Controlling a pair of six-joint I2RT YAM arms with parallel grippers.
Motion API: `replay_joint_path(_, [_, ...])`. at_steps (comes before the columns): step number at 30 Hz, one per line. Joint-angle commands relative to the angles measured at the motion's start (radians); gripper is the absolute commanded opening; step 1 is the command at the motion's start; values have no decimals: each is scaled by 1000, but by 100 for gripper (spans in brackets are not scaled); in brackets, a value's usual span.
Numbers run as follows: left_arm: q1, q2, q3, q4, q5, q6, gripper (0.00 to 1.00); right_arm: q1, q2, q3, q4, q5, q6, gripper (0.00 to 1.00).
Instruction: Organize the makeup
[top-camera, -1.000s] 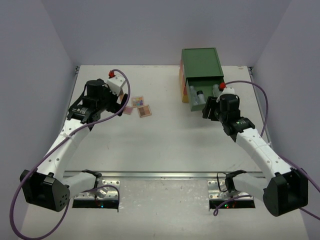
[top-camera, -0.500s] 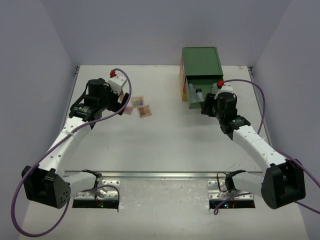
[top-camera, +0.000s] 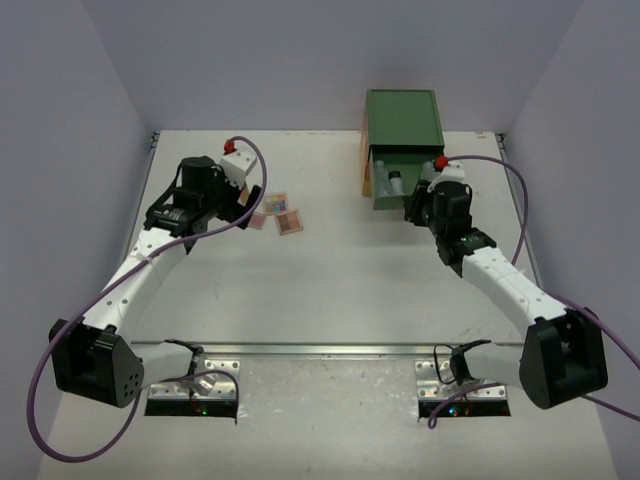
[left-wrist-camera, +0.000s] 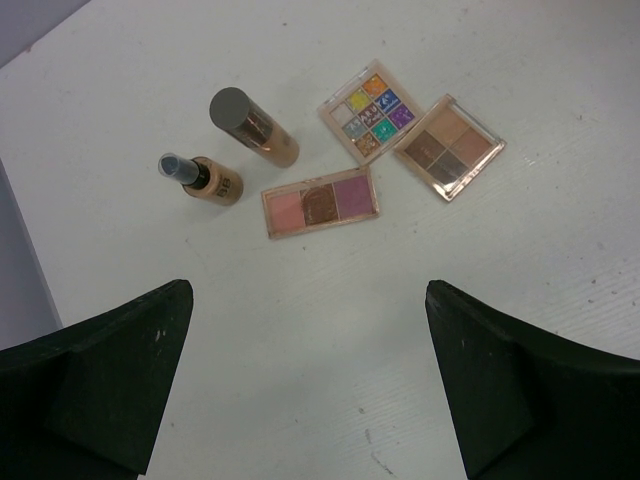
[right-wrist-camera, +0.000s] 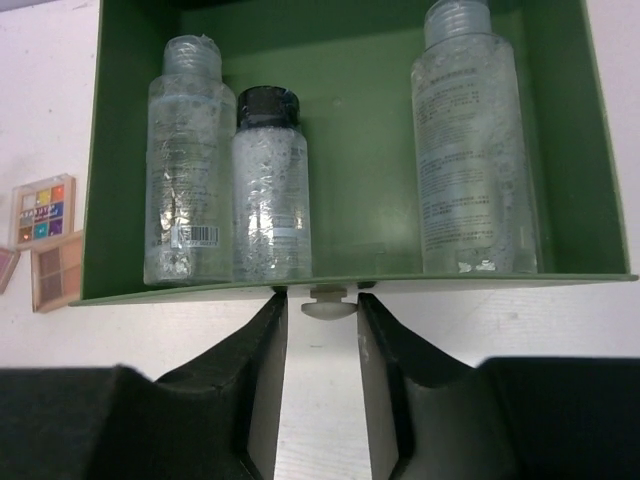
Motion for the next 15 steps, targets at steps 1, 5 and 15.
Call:
replay_joint_path(1, [1,6,-11,53,-8,3,100,-5,5,14,147,26,11,32])
replay_joint_path(5, [2,5,-16,56,-9,5,100,-5,19,17,133,29,9,32])
replay_joint_path(15, [12,-16,-34,56,-2,6,100,-5,63,3,136,36,17,28])
